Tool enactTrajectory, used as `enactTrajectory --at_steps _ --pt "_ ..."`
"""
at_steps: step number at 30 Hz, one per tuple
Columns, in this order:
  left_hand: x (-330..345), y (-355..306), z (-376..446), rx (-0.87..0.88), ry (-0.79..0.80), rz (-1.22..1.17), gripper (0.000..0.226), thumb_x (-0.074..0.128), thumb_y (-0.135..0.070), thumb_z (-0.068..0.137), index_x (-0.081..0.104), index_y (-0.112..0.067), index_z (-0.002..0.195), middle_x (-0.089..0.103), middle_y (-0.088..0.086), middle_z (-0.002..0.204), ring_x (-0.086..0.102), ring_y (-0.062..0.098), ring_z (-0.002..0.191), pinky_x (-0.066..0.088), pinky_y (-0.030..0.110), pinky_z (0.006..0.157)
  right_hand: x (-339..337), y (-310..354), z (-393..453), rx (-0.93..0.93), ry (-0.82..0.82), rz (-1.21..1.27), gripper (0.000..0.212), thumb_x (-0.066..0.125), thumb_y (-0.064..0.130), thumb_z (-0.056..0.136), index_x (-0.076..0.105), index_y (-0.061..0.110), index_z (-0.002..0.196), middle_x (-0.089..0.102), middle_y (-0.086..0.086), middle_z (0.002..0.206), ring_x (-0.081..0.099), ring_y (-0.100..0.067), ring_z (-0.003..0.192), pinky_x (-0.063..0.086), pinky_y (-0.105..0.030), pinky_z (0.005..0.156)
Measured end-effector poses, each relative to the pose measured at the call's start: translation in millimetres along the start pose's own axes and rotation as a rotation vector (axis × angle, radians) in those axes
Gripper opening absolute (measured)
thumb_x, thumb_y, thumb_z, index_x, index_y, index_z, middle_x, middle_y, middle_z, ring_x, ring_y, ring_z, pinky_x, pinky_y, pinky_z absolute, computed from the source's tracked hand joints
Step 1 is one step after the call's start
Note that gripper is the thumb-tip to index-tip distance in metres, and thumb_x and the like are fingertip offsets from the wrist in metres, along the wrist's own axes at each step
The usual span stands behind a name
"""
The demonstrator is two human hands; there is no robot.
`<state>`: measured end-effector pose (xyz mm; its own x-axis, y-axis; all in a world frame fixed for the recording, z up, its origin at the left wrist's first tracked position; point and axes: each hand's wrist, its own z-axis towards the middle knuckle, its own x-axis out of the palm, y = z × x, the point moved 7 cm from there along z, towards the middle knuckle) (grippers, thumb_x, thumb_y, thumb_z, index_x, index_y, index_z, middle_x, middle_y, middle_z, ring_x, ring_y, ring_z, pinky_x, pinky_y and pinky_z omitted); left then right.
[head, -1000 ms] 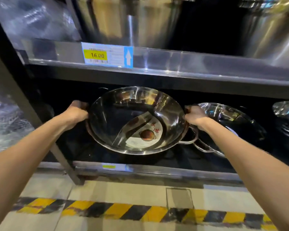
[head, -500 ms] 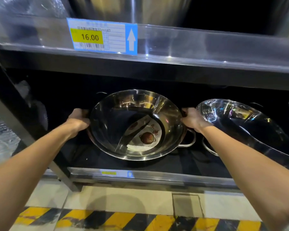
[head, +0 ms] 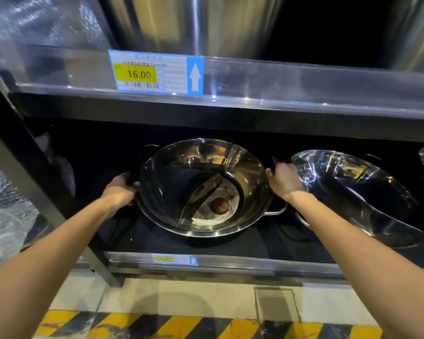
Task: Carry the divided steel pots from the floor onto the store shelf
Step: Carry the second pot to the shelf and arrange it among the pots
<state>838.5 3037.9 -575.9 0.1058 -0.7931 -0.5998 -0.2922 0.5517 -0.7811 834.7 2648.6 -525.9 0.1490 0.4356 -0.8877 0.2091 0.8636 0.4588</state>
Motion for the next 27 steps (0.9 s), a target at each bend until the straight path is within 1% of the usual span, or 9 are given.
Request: enactTrajectory --at_steps 2,4,7,12,15,19,22,24,27 --pt "-7 1 0 -0.031 -0.052 0.011 0.043 0.047 -0.02 0.093 0.039 -0.008 0.133 0.063 0.023 0.112 0.064 0.039 0.093 0.055 0.048 0.085 -15 3 -39 -0.079 -0.187 0.141 0.035 0.043 0.014 0.095 0.049 -0.001 0.127 0.05 -0.024 0.13 0.044 -0.032 0.123 0.038 -0.038 0.103" --pt "-8 -3 2 -0.038 -0.069 0.071 0.045 0.046 -0.022 0.093 0.037 -0.008 0.135 0.059 0.026 0.121 0.059 0.042 0.105 0.051 0.052 0.092 -16 2 -89 -0.117 -0.292 0.283 0.034 0.047 0.013 0.093 0.051 0.006 0.126 0.057 -0.013 0.119 0.053 -0.015 0.101 0.044 -0.029 0.085" --pt "-2 -20 6 0.01 -0.042 0.183 0.048 0.041 -0.023 0.095 0.03 -0.008 0.139 0.051 0.026 0.133 0.051 0.044 0.118 0.044 0.046 0.101 11 -3 -136 -0.046 -0.196 0.352 0.042 0.046 0.023 0.095 0.039 0.013 0.135 0.047 0.003 0.107 0.048 -0.006 0.084 0.041 -0.022 0.075" --pt "14 -21 13 0.012 -0.012 0.203 0.061 0.046 -0.013 0.09 0.018 -0.013 0.144 0.046 0.025 0.139 0.045 0.042 0.124 0.038 0.042 0.102 47 2 -134 0.072 0.006 0.456 0.062 0.039 0.026 0.098 0.008 0.006 0.148 0.055 -0.018 0.121 0.05 -0.026 0.116 0.041 -0.036 0.099" --pt "13 -16 7 0.007 -0.058 0.105 0.056 0.043 -0.016 0.092 0.022 -0.018 0.144 0.048 0.022 0.138 0.047 0.041 0.123 0.039 0.042 0.103 53 3 -127 0.075 -0.015 0.449 0.061 0.04 0.021 0.098 0.008 0.004 0.147 0.053 -0.01 0.097 0.056 -0.029 0.106 0.043 -0.032 0.09" --pt "9 -5 -11 -0.008 -0.117 0.015 0.053 0.043 -0.013 0.091 0.027 -0.017 0.142 0.052 0.024 0.133 0.05 0.041 0.12 0.042 0.043 0.099 50 -2 -111 0.06 0.027 0.403 0.061 0.041 0.019 0.098 0.01 0.001 0.147 0.051 -0.008 0.085 0.057 -0.023 0.09 0.039 -0.023 0.076" --pt "4 4 -18 -0.022 -0.131 -0.02 0.051 0.045 -0.013 0.09 0.032 -0.016 0.139 0.055 0.025 0.128 0.051 0.041 0.117 0.043 0.043 0.099 44 -2 -96 0.096 0.065 0.383 0.058 0.045 0.016 0.097 0.019 0.002 0.146 0.058 -0.01 0.075 0.056 -0.019 0.07 0.038 -0.018 0.048" --pt "1 5 -15 -0.025 -0.11 -0.078 0.05 0.044 -0.009 0.09 0.033 -0.014 0.138 0.053 0.023 0.132 0.05 0.039 0.121 0.041 0.044 0.103 43 -3 -94 0.115 0.058 0.421 0.062 0.048 0.015 0.095 0.015 0.005 0.147 0.067 -0.019 0.082 0.064 -0.026 0.073 0.038 -0.018 0.048" --pt "1 7 -12 -0.031 -0.079 -0.158 0.055 0.042 -0.012 0.091 0.025 -0.019 0.143 0.051 0.019 0.135 0.051 0.037 0.121 0.041 0.046 0.106 49 -1 -95 0.088 0.077 0.38 0.067 0.051 0.018 0.094 0.012 0.004 0.147 0.065 -0.012 0.076 0.061 -0.014 0.068 0.043 -0.016 0.05"
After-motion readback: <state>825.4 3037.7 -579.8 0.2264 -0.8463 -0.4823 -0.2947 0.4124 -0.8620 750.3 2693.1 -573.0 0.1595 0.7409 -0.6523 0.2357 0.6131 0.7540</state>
